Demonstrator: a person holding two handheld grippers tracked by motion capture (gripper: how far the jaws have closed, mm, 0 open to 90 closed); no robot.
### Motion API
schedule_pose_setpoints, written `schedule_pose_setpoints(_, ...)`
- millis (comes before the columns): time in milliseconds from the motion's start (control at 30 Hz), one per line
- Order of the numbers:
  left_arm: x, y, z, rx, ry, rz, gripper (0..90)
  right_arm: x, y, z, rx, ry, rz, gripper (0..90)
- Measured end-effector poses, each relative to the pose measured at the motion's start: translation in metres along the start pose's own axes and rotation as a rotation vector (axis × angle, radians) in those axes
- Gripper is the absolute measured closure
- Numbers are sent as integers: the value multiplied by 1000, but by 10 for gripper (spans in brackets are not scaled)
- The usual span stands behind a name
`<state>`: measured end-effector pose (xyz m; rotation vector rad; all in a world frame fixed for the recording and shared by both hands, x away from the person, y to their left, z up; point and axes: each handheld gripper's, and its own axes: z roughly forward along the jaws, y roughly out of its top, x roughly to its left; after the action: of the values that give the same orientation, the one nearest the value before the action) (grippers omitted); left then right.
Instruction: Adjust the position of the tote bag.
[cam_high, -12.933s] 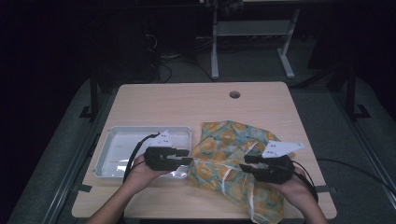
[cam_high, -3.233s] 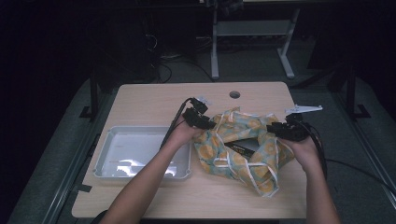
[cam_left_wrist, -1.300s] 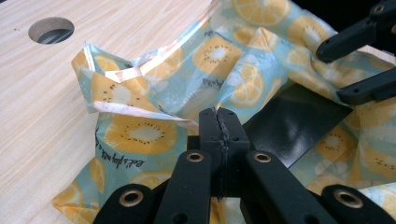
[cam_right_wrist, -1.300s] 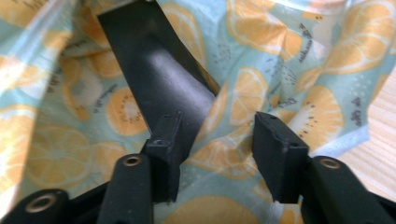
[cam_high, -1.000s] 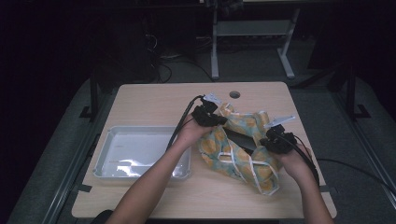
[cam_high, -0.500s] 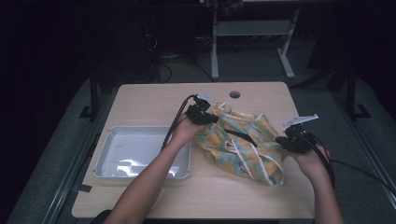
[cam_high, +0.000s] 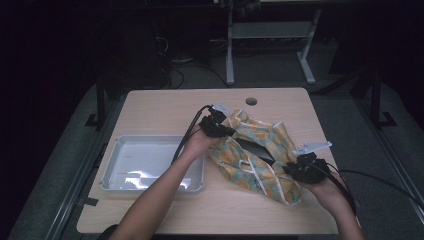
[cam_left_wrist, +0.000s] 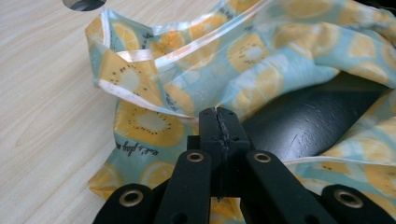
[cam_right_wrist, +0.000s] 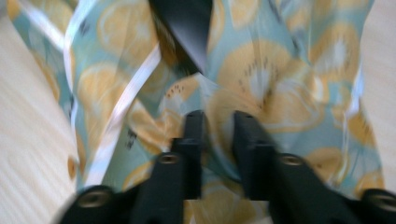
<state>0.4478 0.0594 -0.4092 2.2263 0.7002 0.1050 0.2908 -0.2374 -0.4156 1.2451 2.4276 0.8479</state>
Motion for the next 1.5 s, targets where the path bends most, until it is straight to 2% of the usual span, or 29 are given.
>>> schedule_pose_setpoints(67, 0, 0, 0, 10, 0, 11, 900, -1, -6, 2, 23, 1, -3, 891)
schedule_pose_setpoints(133, 0, 0, 1, 12, 5, 12, 900, -3, -11, 5, 51, 4, -7, 898)
schedule_pose_setpoints(233, 2, -1, 3, 15, 16, 18, 900, -9, -18, 6, 88, -17, -6, 898)
schedule_pose_setpoints(333, 4, -2, 5, 20, 13, 8, 900, -16, -25, 1, 84, -48, 23, 898)
schedule_pose_setpoints(367, 5, -2, 6, 25, 7, 10, 900, -19, -26, -1, 78, -53, 32, 893)
schedule_pose_setpoints(400, 5, -2, 7, 34, 9, 20, 900, -21, -26, -3, 66, -51, 48, 849)
schedule_pose_setpoints(433, 3, -3, 8, 22, 8, 11, 900, -22, -25, -5, 46, -47, 52, 783)
schedule_pose_setpoints(500, 2, -3, 9, 23, 2, 9, 900, -22, -20, -12, 5, -25, 58, 719)
schedule_pose_setpoints(533, 1, -3, 10, 18, 4, 5, 900, -21, -17, -16, -16, -30, 57, 694)
schedule_pose_setpoints(633, 1, -3, 11, 21, 1, 9, 900, -17, -5, -21, -81, -30, 46, 652)
schedule_pose_setpoints(700, 0, -3, 12, 27, 2, 16, 900, -15, 3, -20, -109, -8, 39, 628)
schedule_pose_setpoints(733, 0, -3, 13, 21, 1, 7, 900, -14, 6, -18, -120, -7, 29, 620)
schedule_pose_setpoints(800, -1, -3, 14, 28, 2, 11, 900, -11, 13, -12, -125, 12, 11, 594)
schedule_pose_setpoints(900, -1, -3, 14, 28, -3, 13, 900, -7, 21, 1, -97, 20, -8, 557)
schedule_pose_setpoints(967, -1, -3, 14, 28, -2, 14, 900, -5, 23, 9, -82, -6, -29, 586)
schedule_pose_setpoints(1067, -1, -2, 14, 32, -1, 22, 900, -6, 25, 14, -73, -23, -34, 791)
schedule_pose_setpoints(1133, -1, -2, 14, 31, -2, 21, 900, -8, 26, 13, -80, -38, -33, 875)
schedule_pose_setpoints(1300, -1, 0, 14, 30, -3, 22, 900, -18, 25, 8, -99, -60, 10, 898)
schedule_pose_setpoints(1400, -2, 1, 15, 47, 1, 42, 900, -27, 26, 10, -106, -81, 35, 899)
schedule_pose_setpoints(1433, -3, 2, 16, 36, 2, 25, 900, -30, 26, 11, -106, -88, 43, 898)
schedule_pose_setpoints(1500, -3, 3, 18, 43, 3, 31, 900, -37, 27, 14, -114, -99, 75, 898)
